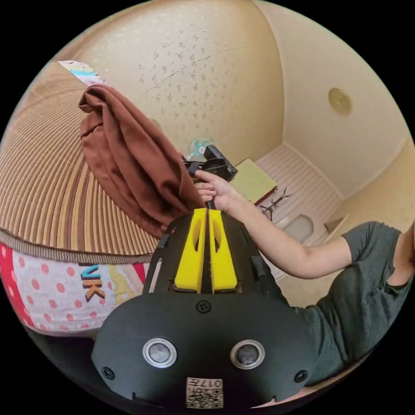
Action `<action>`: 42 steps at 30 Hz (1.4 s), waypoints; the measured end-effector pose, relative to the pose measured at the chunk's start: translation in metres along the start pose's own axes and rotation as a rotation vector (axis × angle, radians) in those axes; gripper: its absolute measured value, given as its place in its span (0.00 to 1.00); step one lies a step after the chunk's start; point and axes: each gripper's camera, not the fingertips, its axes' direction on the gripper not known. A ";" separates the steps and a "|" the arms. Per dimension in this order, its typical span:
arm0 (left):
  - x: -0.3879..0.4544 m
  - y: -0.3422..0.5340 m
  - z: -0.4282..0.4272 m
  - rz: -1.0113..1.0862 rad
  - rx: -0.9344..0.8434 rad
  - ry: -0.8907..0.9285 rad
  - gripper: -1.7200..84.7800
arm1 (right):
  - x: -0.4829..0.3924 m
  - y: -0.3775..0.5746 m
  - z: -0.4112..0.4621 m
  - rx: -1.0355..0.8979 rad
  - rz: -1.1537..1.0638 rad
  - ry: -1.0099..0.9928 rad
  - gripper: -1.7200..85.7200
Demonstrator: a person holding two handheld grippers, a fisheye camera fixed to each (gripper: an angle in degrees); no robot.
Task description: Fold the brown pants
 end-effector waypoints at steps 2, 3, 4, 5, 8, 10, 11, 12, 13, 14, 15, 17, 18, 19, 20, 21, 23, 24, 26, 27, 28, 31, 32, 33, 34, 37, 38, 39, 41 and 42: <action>0.027 -0.014 -0.009 0.202 -0.035 0.177 0.02 | -0.005 -0.001 -0.001 0.004 -0.014 0.019 0.02; 0.036 -0.024 -0.006 0.222 -0.113 0.159 0.02 | -0.008 -0.001 0.000 0.003 -0.024 0.037 0.02; 0.036 -0.027 -0.003 0.199 -0.152 0.081 0.02 | -0.013 -0.002 0.000 0.004 -0.034 0.057 0.02; 0.030 -0.030 0.002 0.108 -0.195 -0.168 0.02 | -0.015 -0.002 0.000 0.005 -0.039 0.067 0.02; 0.011 -0.010 -0.004 -0.010 -0.097 -0.419 0.04 | -0.023 -0.002 0.001 0.008 -0.061 0.109 0.02; -0.001 0.000 -0.015 -0.050 0.025 -0.269 0.10 | -0.027 -0.001 0.003 0.010 -0.069 0.126 0.03; -0.006 0.004 -0.021 -0.050 0.105 -0.160 0.11 | -0.027 -0.001 0.003 0.010 -0.069 0.126 0.03; -0.008 0.005 -0.022 -0.037 0.153 -0.103 0.11 | -0.027 -0.001 0.003 0.012 -0.066 0.122 0.03; -0.007 0.006 -0.022 -0.031 0.160 -0.102 0.10 | -0.026 -0.001 0.004 0.012 -0.062 0.112 0.03; -0.003 0.005 -0.018 -0.019 0.148 -0.154 0.10 | -0.025 -0.002 0.004 0.011 -0.060 0.106 0.03; 0.003 0.003 -0.011 0.005 0.114 -0.228 0.11 | -0.023 -0.003 0.005 0.008 -0.054 0.093 0.03; 0.010 0.002 0.000 0.033 0.069 -0.292 0.13 | -0.019 -0.004 0.007 0.004 -0.041 0.070 0.03; 0.011 0.001 0.008 0.037 0.053 -0.300 0.15 | -0.016 -0.004 0.008 0.002 -0.031 0.052 0.03; 0.010 0.001 0.011 0.031 0.048 -0.298 0.16 | -0.013 -0.005 0.010 0.001 -0.021 0.035 0.03; 0.008 0.002 0.018 0.016 0.043 -0.284 0.16 | -0.012 -0.005 0.011 0.000 -0.018 0.028 0.03; 0.007 0.003 0.023 0.010 0.045 -0.255 0.16 | -0.010 -0.005 0.013 -0.001 -0.012 0.018 0.02; 0.006 0.005 0.031 0.012 0.044 -0.209 0.14 | -0.010 -0.004 0.017 -0.003 -0.010 0.011 0.02; 0.007 0.006 0.038 0.021 0.035 -0.200 0.12 | -0.010 -0.004 0.020 -0.003 -0.010 0.012 0.02; 0.011 0.006 0.046 0.042 0.014 -0.223 0.09 | -0.012 -0.002 0.025 -0.003 -0.013 0.017 0.02; 0.014 0.004 0.053 0.071 -0.026 -0.208 0.06 | -0.013 -0.001 0.029 -0.002 -0.016 0.022 0.02; 0.016 0.002 0.057 0.090 -0.055 -0.189 0.04 | -0.015 0.001 0.034 -0.002 -0.020 0.030 0.02; 0.025 -0.009 0.078 0.183 -0.228 -0.208 0.02 | -0.023 0.005 0.046 -0.005 -0.034 0.077 0.02; 0.027 -0.012 0.088 0.227 -0.336 -0.247 0.02 | -0.025 0.006 0.049 -0.005 -0.039 0.090 0.02; 0.024 -0.014 0.096 0.235 -0.429 -0.292 0.01 | -0.030 0.008 0.055 -0.005 -0.053 0.117 0.02; 0.023 -0.015 0.099 0.232 -0.463 -0.309 0.01 | -0.036 0.011 0.061 -0.005 -0.068 0.144 0.02; 0.016 -0.016 0.100 0.218 -0.506 -0.261 0.01 | -0.047 0.018 0.078 -0.002 -0.098 0.199 0.02; 0.009 -0.014 0.109 0.205 -0.621 -0.143 0.01 | -0.049 0.020 0.081 0.003 -0.102 0.207 0.02; -0.001 -0.009 0.121 0.176 -0.738 -0.051 0.01 | -0.052 0.023 0.087 0.004 -0.107 0.220 0.02; -0.020 -0.005 0.125 0.111 -0.759 -0.115 0.01 | -0.054 0.028 0.096 0.007 -0.110 0.229 0.02; -0.030 -0.007 0.121 0.061 -0.710 -0.161 0.01 | -0.055 0.031 0.101 0.009 -0.109 0.228 0.02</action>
